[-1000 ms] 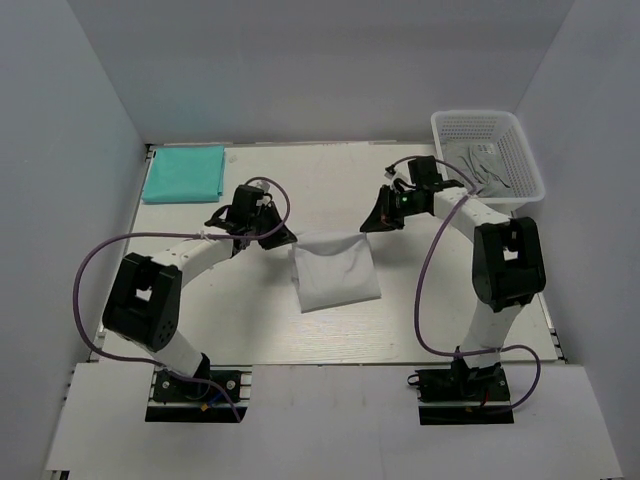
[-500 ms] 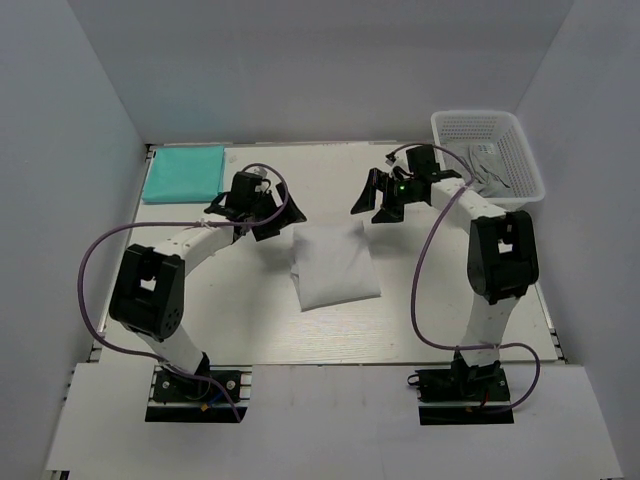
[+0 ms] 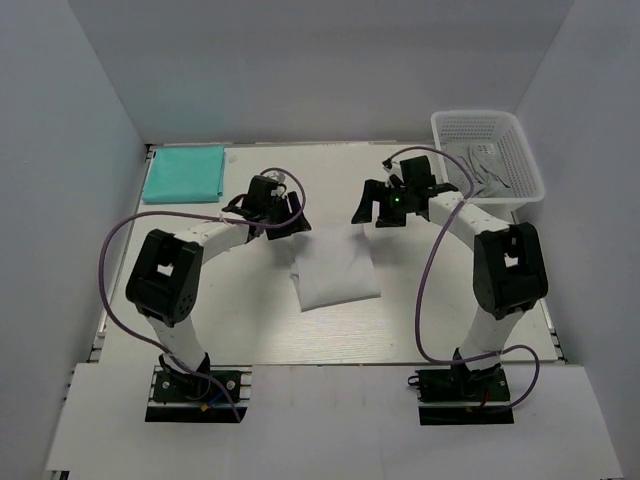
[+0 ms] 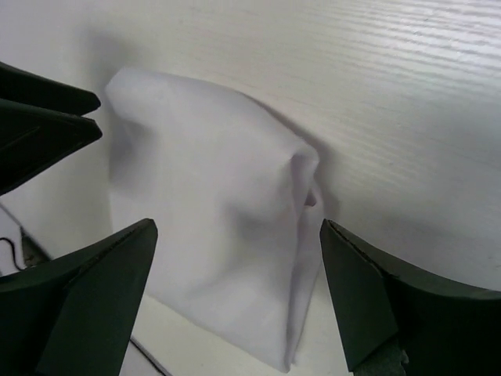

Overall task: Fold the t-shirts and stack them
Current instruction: Fold the long partially folded tshirt into a neat square

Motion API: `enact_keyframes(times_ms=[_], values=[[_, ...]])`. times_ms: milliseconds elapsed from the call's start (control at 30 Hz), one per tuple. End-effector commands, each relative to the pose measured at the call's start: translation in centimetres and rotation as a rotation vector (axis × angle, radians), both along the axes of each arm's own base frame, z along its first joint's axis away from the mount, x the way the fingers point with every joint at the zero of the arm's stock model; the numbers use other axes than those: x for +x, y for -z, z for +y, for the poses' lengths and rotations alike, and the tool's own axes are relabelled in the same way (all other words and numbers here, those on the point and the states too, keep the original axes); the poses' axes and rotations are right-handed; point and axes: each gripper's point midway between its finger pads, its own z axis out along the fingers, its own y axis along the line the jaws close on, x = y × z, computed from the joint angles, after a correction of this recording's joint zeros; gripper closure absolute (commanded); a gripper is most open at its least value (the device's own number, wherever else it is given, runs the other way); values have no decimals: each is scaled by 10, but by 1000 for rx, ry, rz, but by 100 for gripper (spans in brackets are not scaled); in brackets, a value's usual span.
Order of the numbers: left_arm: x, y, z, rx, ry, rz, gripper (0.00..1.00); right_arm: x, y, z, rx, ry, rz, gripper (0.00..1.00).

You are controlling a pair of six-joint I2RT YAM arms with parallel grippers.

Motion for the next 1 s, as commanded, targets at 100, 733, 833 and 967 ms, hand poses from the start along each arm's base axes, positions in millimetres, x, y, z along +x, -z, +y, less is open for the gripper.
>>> enact_keyframes(times_ms=[100, 733, 833, 967], values=[[19, 20, -3, 86, 1, 10, 35, 41, 18, -3, -72, 15, -114, 14], [23, -6, -9, 46, 13, -46, 100, 35, 13, 27, 19, -59, -115, 100], [20, -20, -11, 19, 35, -83, 100, 30, 8, 31, 33, -61, -121, 100], [5, -33, -9, -4, 54, -92, 100, 25, 0, 33, 55, -64, -133, 100]])
